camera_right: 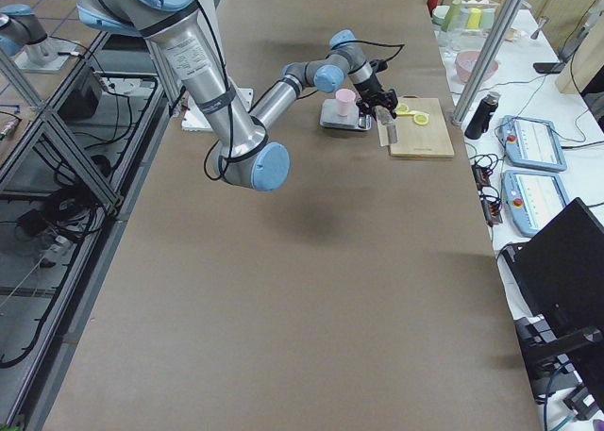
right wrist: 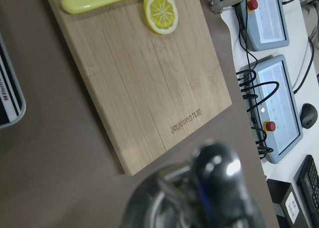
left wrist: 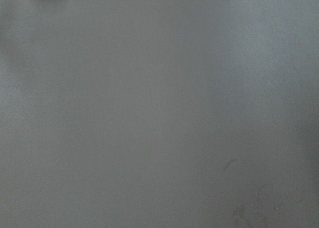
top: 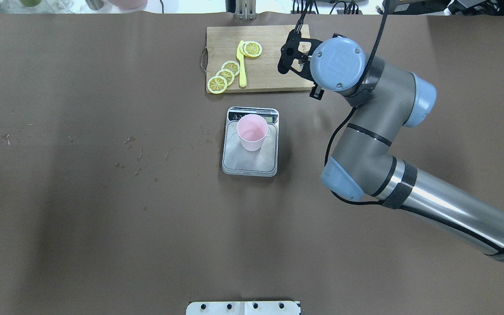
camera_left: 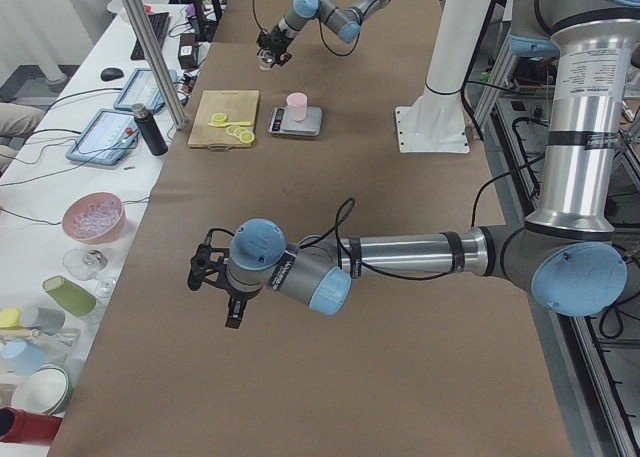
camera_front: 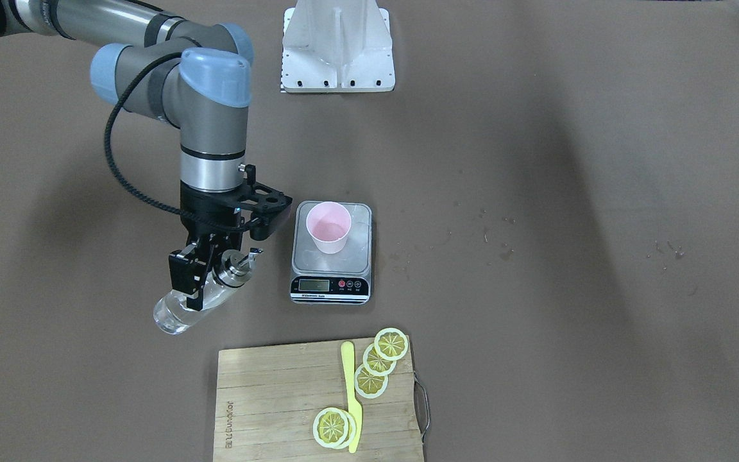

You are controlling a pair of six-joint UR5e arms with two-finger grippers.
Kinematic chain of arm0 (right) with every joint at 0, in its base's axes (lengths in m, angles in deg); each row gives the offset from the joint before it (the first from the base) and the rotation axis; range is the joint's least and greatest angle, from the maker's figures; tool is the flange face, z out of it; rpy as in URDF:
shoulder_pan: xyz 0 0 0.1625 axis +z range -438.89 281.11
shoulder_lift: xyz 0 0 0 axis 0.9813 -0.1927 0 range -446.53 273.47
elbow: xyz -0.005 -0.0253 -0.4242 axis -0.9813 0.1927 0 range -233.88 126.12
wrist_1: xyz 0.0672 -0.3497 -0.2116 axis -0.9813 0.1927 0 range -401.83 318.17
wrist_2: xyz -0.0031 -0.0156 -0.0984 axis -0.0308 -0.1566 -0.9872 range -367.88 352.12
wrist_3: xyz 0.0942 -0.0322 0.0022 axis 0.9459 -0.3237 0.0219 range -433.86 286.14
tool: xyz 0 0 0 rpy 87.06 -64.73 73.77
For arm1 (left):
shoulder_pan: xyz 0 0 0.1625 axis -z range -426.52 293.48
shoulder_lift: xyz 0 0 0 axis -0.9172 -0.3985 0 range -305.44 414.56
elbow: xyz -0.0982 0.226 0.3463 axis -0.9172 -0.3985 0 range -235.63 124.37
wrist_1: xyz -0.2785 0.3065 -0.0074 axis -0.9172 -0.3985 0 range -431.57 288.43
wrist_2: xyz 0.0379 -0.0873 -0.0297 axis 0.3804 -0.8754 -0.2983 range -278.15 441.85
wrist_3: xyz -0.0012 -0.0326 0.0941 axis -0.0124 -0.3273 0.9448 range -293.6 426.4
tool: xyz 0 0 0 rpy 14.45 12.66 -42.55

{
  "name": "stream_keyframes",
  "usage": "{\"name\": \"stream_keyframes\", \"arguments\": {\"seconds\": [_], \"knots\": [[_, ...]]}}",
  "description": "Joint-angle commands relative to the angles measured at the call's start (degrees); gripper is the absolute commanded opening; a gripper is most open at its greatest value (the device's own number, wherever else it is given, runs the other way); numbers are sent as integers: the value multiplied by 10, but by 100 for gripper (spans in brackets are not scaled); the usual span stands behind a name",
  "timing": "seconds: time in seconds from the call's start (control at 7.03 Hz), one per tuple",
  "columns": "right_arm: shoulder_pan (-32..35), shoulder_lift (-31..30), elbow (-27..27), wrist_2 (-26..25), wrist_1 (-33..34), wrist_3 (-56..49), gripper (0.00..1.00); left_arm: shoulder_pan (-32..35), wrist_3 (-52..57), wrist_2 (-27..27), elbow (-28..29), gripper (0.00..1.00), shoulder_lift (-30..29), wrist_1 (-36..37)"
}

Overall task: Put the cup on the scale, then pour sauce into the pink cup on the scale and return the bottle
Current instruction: 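Turn the bottle upright and carry it back toward its spot with the right gripper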

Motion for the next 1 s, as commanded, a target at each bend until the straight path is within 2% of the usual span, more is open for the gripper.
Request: {"name": "stream_keyframes", "arguments": {"seconds": [0.0, 0.28, 0.43, 0.57, 0.71, 0.85], "knots": [[59, -41, 5, 91, -40, 15, 0, 2, -1, -2, -2, 97, -7, -1], [74, -59, 5, 133, -41, 109, 0, 8, -3, -8, -30, 97, -15, 15], [89, -61, 9, 160, -41, 119, 0, 11, -18, -38, -62, 97, -17, 54], [112, -61, 21, 205, -44, 123, 0, 17, -34, -44, -106, 97, -13, 80], [130, -64, 35, 230, -71, 125, 0, 18, -53, -44, -143, 97, -7, 106], [146, -77, 43, 239, -110, 146, 0, 19, -55, -45, -155, 97, -6, 111]]}}
